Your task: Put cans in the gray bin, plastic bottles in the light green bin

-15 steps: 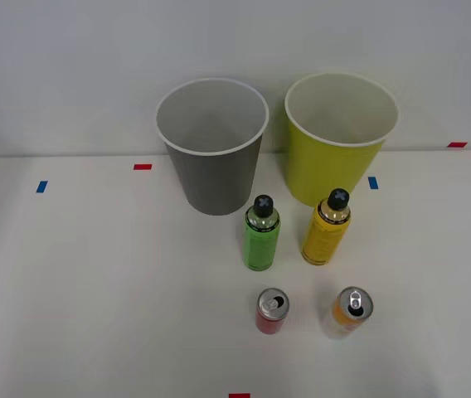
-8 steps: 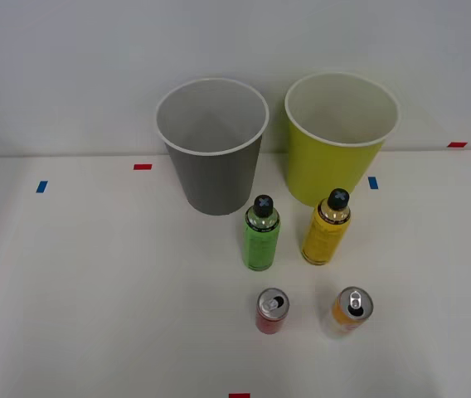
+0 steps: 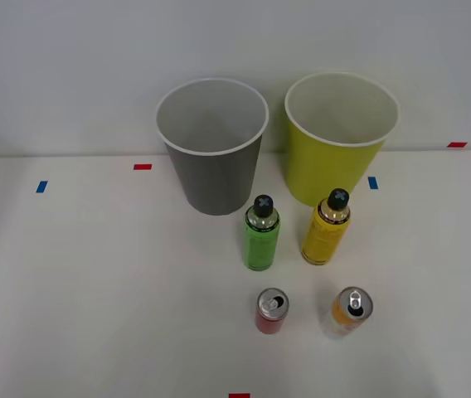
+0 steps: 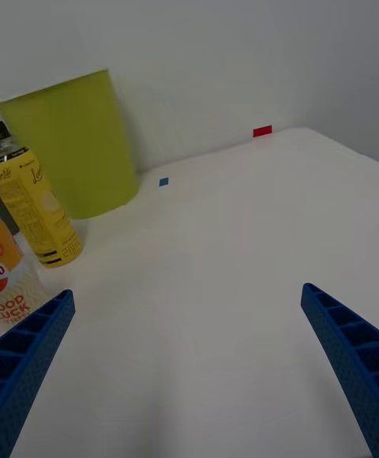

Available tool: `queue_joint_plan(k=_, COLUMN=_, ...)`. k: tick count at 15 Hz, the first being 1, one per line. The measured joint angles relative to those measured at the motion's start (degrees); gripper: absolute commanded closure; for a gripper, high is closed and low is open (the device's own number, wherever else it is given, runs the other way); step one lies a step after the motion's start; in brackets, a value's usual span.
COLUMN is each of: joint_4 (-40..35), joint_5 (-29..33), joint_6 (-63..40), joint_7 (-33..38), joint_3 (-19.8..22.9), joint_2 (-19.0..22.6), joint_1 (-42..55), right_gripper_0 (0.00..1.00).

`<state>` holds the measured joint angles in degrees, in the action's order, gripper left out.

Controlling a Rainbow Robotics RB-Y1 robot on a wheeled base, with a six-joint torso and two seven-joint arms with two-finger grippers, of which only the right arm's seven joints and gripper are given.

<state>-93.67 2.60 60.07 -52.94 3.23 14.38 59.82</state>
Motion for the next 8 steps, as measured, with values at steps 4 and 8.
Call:
queue_joint_plan(k=4, joint_4=1.71, joint_5=-0.04, joint_6=3.50, joint_7=-0.65, joint_3=-0.86, joint_2=0.14, joint_1=0.64, right_gripper_0=0.00)
queue_joint_plan(k=8, joint_4=1.55, joint_5=1.12, joint_6=4.01, joint_7=-2.11, joint_3=-2.65, joint_2=2.33, joint_1=-0.16, right_gripper_0=0.00)
